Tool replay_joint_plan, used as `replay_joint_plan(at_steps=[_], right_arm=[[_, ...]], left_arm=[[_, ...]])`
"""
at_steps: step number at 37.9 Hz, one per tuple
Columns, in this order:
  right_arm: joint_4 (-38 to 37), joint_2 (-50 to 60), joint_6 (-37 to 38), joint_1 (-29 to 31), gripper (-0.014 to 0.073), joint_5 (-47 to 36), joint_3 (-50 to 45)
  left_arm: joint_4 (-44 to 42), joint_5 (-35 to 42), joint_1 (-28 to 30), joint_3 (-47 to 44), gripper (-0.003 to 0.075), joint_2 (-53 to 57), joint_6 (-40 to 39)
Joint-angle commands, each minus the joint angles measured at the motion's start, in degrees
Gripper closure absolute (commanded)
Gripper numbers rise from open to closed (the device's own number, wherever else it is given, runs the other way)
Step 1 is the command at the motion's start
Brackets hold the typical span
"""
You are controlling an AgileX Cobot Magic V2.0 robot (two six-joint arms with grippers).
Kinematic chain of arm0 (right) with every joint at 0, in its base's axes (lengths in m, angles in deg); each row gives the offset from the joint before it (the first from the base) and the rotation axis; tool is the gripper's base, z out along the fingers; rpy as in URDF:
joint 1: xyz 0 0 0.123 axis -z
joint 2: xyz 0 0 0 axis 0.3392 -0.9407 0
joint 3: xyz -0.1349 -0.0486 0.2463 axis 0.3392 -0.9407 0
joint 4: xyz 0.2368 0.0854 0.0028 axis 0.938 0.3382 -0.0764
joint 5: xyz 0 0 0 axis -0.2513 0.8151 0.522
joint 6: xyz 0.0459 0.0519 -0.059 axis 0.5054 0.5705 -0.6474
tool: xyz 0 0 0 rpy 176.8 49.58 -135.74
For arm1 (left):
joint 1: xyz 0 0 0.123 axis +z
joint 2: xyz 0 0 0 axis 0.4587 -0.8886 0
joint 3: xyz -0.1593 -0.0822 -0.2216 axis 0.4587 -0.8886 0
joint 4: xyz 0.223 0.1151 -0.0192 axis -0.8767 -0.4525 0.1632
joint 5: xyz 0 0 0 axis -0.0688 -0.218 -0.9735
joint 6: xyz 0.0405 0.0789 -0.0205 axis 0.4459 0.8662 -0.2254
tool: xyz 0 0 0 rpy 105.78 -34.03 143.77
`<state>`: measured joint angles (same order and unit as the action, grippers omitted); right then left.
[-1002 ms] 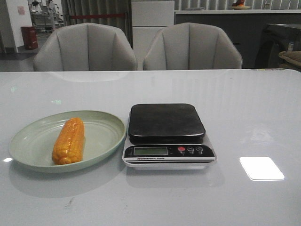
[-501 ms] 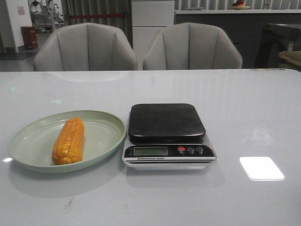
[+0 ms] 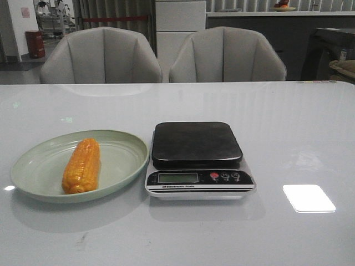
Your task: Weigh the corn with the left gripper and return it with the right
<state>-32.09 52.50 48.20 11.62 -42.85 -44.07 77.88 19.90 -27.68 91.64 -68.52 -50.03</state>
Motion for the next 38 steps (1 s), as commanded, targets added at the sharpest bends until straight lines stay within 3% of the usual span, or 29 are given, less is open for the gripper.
replay_joint_plan(at_steps=[1,17,20,28,30,38], right_arm=[[-0.7,1.1,-0.4,0.4,0.0403,-4.4,-0.6],[-0.7,1.1,-0.4,0.4,0.0403,-4.4,-0.6],[-0.7,1.1,-0.4,0.4,0.0403,-4.4,-0.6],[-0.7,1.1,-0.4,0.4,0.0403,-4.4,-0.6],[-0.7,1.1,-0.4,0.4,0.0403,-4.4,-0.6],[-0.7,1.1,-0.4,0.4,0.0403,-4.4,-0.6]], left_arm=[[0.6,2.4,-0.3,2.2,0.0606,-2.8,-0.5],[1.3,0.0,-0.3,4.4,0.0587,-8.5,0.4],[1.3,-0.3,-0.3,5.5,0.0517,-10.3,1.7],[1.3,-1.3,-2.9,8.2,0.0178,-16.1,2.1],[1.3,-2.2,-3.7,9.1,0.0129,-17.7,2.1],[1.8,-5.3,-7.1,12.9,0.0108,-24.9,2.1]])
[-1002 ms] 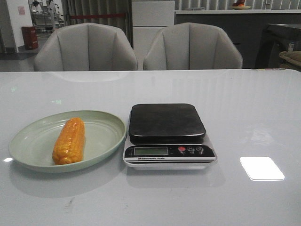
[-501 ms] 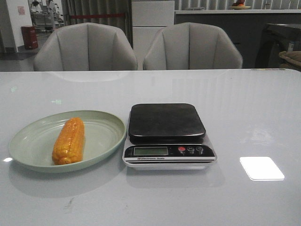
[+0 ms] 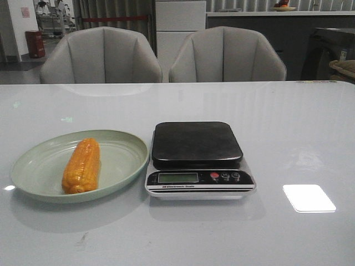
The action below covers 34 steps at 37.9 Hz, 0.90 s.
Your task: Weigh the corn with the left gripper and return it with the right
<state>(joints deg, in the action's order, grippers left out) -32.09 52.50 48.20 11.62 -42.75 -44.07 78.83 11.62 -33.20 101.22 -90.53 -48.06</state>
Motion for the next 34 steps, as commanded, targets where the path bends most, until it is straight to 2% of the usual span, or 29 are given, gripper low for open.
replay_joint_plan(at_steps=[1,15,24,34], right_arm=[[-0.7,1.1,-0.4,0.4,0.0403,-4.6,-0.6],[-0.7,1.1,-0.4,0.4,0.0403,-4.6,-0.6],[-0.7,1.1,-0.4,0.4,0.0403,-4.6,-0.6],[-0.7,1.1,-0.4,0.4,0.0403,-4.6,-0.6]], left_arm=[[1.1,3.0,-2.1,3.8,0.0108,-4.1,0.1],[2.9,2.9,-15.8,13.2,0.0111,-25.7,-1.0],[4.6,2.4,-20.1,20.4,0.0111,-40.8,-2.2],[4.6,-0.9,-20.6,25.9,0.0112,-52.1,-5.4]])
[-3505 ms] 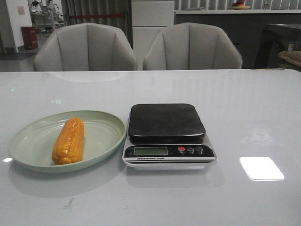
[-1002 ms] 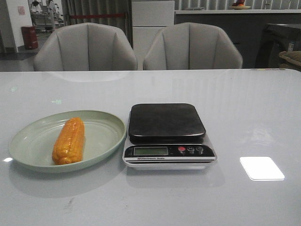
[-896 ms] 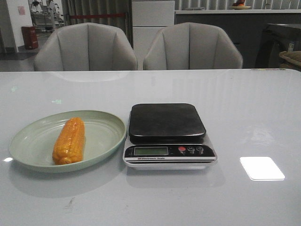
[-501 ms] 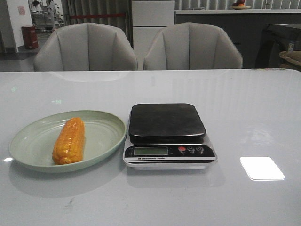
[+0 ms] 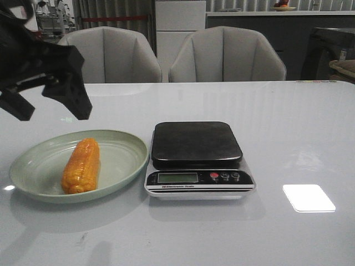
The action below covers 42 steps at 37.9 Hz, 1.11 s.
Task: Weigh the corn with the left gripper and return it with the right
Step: 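Lower the left gripper over the corn cob on the plate, then close the left gripper on the corn cob and lift it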
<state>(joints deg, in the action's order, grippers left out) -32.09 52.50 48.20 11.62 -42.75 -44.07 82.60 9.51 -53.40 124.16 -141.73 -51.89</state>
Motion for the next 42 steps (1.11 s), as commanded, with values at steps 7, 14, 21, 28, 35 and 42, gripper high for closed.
replay_joint_plan(at_steps=[7,14,21,28,35,42], right_arm=[[-0.7,1.1,-0.4,0.4,0.0403,-4.6,-0.6],[-0.7,1.1,-0.4,0.4,0.0403,-4.6,-0.6],[-0.7,1.1,-0.4,0.4,0.0403,-4.6,-0.6],[-0.7,1.1,-0.4,0.4,0.0403,-4.6,-0.6],[-0.7,1.1,-0.4,0.4,0.0403,-4.6,-0.6],[-0.7,1.1,-0.4,0.4,0.0403,-4.6,-0.6]], left_arm=[[1.1,-0.9,-0.4,4.8,0.0112,-6.3,-1.7],[4.3,-2.0,-0.4,6.6,0.0112,-11.1,-1.7],[5.6,-2.0,-1.4,6.7,0.0155,-14.1,-1.6],[7.2,-2.6,-2.2,7.7,0.0484,-15.6,-0.9],[6.9,-6.0,-2.2,14.9,0.0586,-15.1,0.4],[6.9,-6.6,-3.4,22.5,0.0606,-15.1,0.5]])
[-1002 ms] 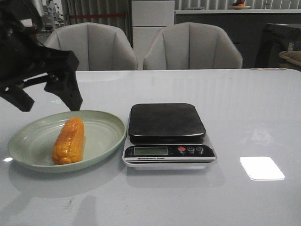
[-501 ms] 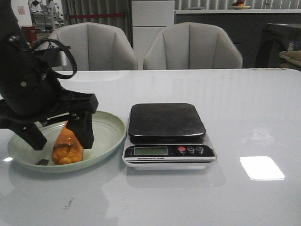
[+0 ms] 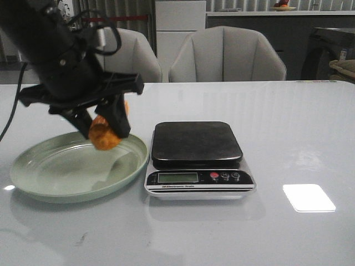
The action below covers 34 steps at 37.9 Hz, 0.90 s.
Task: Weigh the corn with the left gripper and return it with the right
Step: 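Close the left gripper on the corn cob and lift it, then carry the corn with the left gripper onto the scale and release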
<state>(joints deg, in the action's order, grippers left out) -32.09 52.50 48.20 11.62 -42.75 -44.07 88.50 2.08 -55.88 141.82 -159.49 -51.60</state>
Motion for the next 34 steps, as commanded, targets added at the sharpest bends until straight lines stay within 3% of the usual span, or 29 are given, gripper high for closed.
replay_joint_plan(at_steps=[1,11,22,27,34], right_arm=[[-0.7,1.1,-0.4,0.4,0.0403,-4.6,-0.6],[-0.7,1.1,-0.4,0.4,0.0403,-4.6,-0.6],[-0.7,1.1,-0.4,0.4,0.0403,-4.6,-0.6],[-0.7,1.1,-0.4,0.4,0.0403,-4.6,-0.6],[-0.7,1.1,-0.4,0.4,0.0403,-4.6,-0.6]], left_arm=[[1.0,1.4,-1.3,5.3,0.0606,2.7,0.2],[1.3,9.6,-5.3,6.7,0.0606,1.8,0.2],[3.8,7.8,-8.3,12.8,0.0588,-5.8,0.2],[4.0,6.1,-9.7,15.5,0.0511,-8.7,0.2],[4.7,5.6,-10.7,15.9,0.0272,-10.0,0.2]])
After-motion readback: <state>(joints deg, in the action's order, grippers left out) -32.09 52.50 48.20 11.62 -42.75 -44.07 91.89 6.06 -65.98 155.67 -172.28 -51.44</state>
